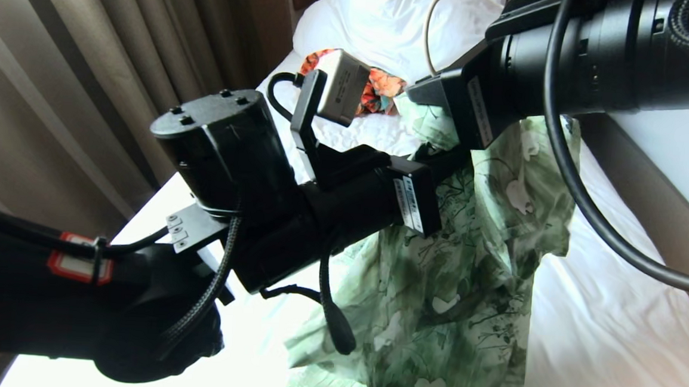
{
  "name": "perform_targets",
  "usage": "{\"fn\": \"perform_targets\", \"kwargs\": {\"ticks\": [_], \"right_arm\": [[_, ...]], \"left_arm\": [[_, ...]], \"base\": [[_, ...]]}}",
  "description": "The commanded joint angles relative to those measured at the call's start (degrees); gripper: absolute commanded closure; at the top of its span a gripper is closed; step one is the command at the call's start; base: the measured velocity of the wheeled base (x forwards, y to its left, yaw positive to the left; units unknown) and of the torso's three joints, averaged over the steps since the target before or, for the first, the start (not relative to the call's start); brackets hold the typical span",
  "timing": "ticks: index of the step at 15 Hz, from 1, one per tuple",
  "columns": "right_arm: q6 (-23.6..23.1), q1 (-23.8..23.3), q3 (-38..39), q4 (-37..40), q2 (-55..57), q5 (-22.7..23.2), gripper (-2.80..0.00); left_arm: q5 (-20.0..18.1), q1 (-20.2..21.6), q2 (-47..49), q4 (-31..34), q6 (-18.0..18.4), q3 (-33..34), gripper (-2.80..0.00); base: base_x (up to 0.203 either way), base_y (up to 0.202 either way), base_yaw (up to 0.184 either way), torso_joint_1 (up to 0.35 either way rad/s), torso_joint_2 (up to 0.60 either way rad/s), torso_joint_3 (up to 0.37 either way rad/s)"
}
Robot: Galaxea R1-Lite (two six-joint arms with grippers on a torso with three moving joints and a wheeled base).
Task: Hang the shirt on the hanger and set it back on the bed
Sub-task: Take the clothes hanger out of the clothes
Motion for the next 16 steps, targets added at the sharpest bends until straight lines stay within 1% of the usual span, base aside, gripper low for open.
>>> {"fn": "perform_targets", "kwargs": {"ticks": [1, 6, 7, 9, 10, 13, 14, 16], "right_arm": [[-0.07, 0.00, -0.04, 0.31, -0.03, 0.08, 0.00], [-0.07, 0.00, 0.23, 0.75, -0.11, -0.62, 0.00], [-0.07, 0.00, 0.31, 0.75, -0.26, -0.62, 0.00], [-0.07, 0.00, 0.31, 0.75, -0.38, -0.62, 0.00], [-0.07, 0.00, 0.40, 0.75, -0.38, -0.62, 0.00], [-0.07, 0.00, 0.38, 0.84, -0.38, -0.62, 0.00], [-0.07, 0.00, 0.36, 0.84, -0.38, -0.62, 0.00], [-0.07, 0.00, 0.38, 0.92, -0.46, -0.71, 0.00]], "left_arm": [[0.01, 0.30, 0.05, -0.63, -0.18, -0.08, 0.00], [0.79, 0.39, -1.16, -0.03, -0.06, 0.34, 0.00], [0.85, 0.25, -2.09, 1.83, 0.15, 0.33, 0.00], [0.59, 0.40, -4.79, 8.70, 0.85, 0.32, 0.00], [0.53, 0.67, -5.40, 10.45, 1.05, 0.19, 0.00], [0.22, 1.53, -5.66, 10.28, 1.01, 0.66, 0.00], [-0.62, 1.81, -5.87, 9.96, 1.05, 1.26, -2.80], [-1.56, 1.88, -6.62, 9.65, 0.90, 1.51, -2.80]], "base": [[0.000, 0.000, 0.000, 0.000, 0.00, 0.000], [0.000, 0.000, 0.000, 0.000, 0.00, 0.000], [0.000, 0.000, 0.000, 0.000, 0.00, 0.000], [0.000, 0.000, 0.000, 0.000, 0.00, 0.000], [0.000, 0.000, 0.000, 0.000, 0.00, 0.000], [0.000, 0.000, 0.000, 0.000, 0.00, 0.000], [0.000, 0.000, 0.000, 0.000, 0.00, 0.000], [0.000, 0.000, 0.000, 0.000, 0.00, 0.000]]}}
